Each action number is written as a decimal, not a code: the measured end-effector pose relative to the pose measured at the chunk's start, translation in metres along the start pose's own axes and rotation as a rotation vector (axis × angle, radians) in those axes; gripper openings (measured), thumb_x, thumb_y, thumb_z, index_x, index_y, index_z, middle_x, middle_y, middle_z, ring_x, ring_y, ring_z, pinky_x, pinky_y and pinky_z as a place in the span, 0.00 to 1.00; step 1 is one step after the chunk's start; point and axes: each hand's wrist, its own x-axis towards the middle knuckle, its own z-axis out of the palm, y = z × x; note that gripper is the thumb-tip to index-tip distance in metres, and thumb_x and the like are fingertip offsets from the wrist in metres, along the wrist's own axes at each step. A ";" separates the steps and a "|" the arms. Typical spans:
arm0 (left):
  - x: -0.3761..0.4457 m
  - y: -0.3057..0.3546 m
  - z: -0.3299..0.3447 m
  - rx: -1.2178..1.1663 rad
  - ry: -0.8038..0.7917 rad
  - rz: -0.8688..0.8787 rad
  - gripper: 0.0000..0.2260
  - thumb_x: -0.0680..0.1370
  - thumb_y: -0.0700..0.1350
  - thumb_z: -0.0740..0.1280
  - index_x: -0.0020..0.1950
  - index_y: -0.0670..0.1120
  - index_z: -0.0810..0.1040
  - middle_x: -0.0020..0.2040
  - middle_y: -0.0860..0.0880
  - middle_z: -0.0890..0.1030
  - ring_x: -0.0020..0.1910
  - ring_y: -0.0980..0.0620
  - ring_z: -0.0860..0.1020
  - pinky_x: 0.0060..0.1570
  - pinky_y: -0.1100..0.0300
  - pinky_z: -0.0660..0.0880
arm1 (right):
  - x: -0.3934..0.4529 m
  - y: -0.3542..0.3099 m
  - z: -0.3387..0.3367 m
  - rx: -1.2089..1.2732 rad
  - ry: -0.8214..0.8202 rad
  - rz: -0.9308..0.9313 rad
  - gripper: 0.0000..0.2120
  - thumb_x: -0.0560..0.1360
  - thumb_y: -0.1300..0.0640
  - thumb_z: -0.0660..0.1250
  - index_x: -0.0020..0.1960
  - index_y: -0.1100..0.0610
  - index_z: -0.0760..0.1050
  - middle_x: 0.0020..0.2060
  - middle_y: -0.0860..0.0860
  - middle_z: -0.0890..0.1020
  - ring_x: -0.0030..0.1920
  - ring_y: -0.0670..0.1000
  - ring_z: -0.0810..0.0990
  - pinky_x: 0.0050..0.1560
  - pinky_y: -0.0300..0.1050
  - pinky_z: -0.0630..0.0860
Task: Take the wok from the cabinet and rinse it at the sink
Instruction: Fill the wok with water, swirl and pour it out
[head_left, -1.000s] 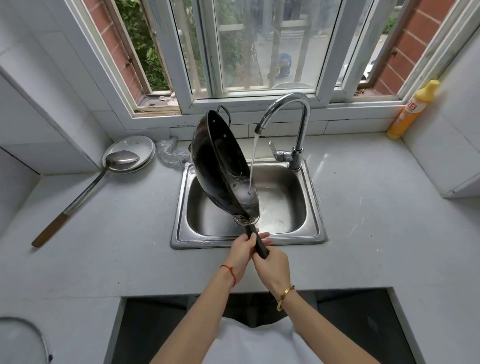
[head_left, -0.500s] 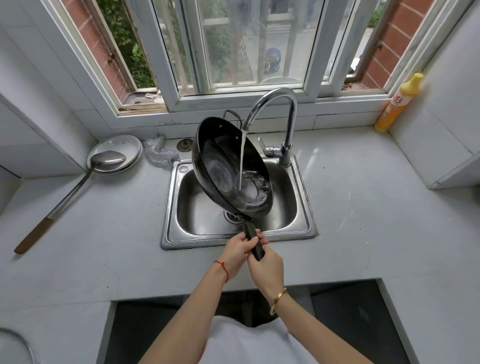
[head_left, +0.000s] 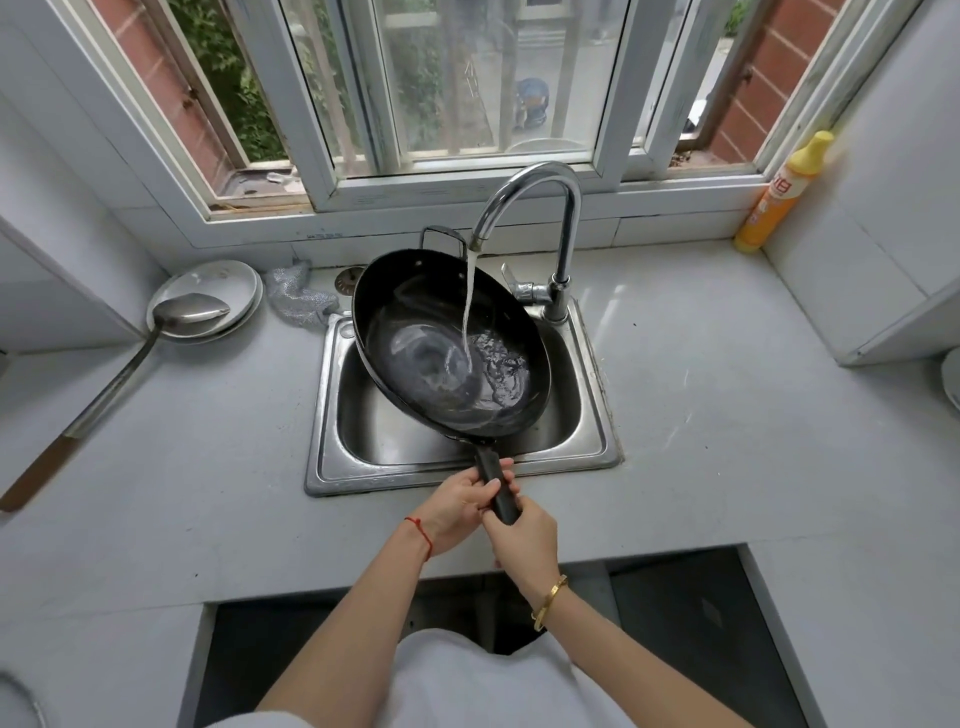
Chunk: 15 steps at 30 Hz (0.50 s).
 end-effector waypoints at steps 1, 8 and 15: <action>-0.001 0.000 -0.002 -0.010 0.000 -0.007 0.18 0.79 0.32 0.61 0.69 0.38 0.69 0.52 0.44 0.78 0.55 0.47 0.78 0.59 0.55 0.76 | 0.002 0.000 0.000 0.040 -0.049 0.033 0.07 0.76 0.53 0.68 0.45 0.58 0.77 0.33 0.52 0.80 0.31 0.50 0.81 0.29 0.41 0.80; -0.007 -0.006 -0.014 0.001 -0.009 -0.035 0.18 0.78 0.31 0.60 0.68 0.35 0.69 0.61 0.37 0.77 0.58 0.48 0.81 0.54 0.60 0.78 | 0.005 -0.001 0.000 0.115 -0.263 0.088 0.11 0.76 0.58 0.66 0.36 0.60 0.76 0.24 0.52 0.77 0.20 0.49 0.75 0.22 0.41 0.74; -0.007 -0.020 -0.013 0.001 0.052 -0.038 0.20 0.80 0.30 0.55 0.72 0.35 0.63 0.70 0.37 0.71 0.59 0.48 0.80 0.52 0.60 0.79 | -0.003 0.014 0.013 -0.008 -0.159 0.028 0.13 0.77 0.58 0.66 0.34 0.59 0.76 0.22 0.52 0.76 0.18 0.47 0.74 0.21 0.39 0.71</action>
